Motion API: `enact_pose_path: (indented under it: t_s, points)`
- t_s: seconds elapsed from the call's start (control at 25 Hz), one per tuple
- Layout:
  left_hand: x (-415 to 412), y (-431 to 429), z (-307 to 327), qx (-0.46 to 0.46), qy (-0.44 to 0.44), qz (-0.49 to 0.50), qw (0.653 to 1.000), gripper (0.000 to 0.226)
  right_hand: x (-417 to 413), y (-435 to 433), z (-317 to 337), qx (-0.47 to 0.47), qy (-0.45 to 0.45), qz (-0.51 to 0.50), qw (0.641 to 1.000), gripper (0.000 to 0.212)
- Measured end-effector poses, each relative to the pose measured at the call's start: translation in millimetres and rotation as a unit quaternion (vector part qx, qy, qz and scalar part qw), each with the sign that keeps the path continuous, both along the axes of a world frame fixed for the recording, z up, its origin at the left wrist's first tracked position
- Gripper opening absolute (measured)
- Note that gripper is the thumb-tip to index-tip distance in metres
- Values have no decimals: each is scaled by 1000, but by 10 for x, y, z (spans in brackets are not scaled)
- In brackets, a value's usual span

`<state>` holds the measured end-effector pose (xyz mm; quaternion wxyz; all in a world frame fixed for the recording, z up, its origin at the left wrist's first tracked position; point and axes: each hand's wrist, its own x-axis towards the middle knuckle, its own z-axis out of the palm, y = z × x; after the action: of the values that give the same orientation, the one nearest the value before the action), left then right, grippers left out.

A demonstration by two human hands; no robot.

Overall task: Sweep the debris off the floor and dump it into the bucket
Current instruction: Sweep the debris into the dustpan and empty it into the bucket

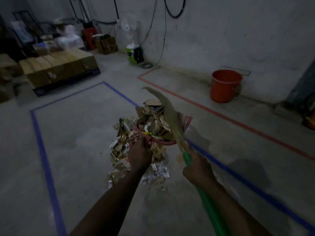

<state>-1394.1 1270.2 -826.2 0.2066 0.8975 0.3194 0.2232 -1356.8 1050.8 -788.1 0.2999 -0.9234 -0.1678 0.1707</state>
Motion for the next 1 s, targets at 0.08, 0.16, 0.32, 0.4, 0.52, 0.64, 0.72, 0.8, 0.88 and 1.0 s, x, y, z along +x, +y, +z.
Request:
enact_pose_path:
  t_s: [0.08, 0.16, 0.32, 0.4, 0.52, 0.64, 0.72, 0.8, 0.88, 1.0]
  points:
    - [-55, -108, 784, 2, -4, -11, 1000, 6, -181, -157, 796, -1, -2, -20, 1000, 104]
    - [-127, -192, 1544, 12, -9, -31, 999, 12, -340, -322, 1532, -10, -6, -33, 999, 104]
    - [-341, -326, 2698, 8, 27, -68, 997, 17, -664, -515, 2637, -21, 8, -59, 998, 103]
    - [-458, -381, 3148, -13, 29, -93, 995, 20, -857, -510, 3065, 0, 19, -76, 997, 104]
    - [-567, -481, 3609, -5, 35, -135, 990, 25, -1086, -503, 3453, 29, 20, -104, 994, 103]
    - [-698, -568, 3829, 8, 36, -155, 987, 26, -1292, -567, 3702, 38, 13, -128, 991, 101]
    - [-762, -598, 3901, 8, 37, -145, 989, 26, -1361, -640, 3799, 41, 16, -132, 990, 99]
    - [-846, -644, 3902, 2, 44, -157, 987, 27, -1439, -716, 3832, 50, 17, -135, 989, 97]
    - [-894, -688, 3875, 0, 51, -172, 984, 27, -1514, -771, 3832, 51, 12, -136, 989, 93]
    - [-886, -760, 3810, 7, 55, -186, 981, 25, -1583, -843, 3777, 49, 10, -141, 989, 88]
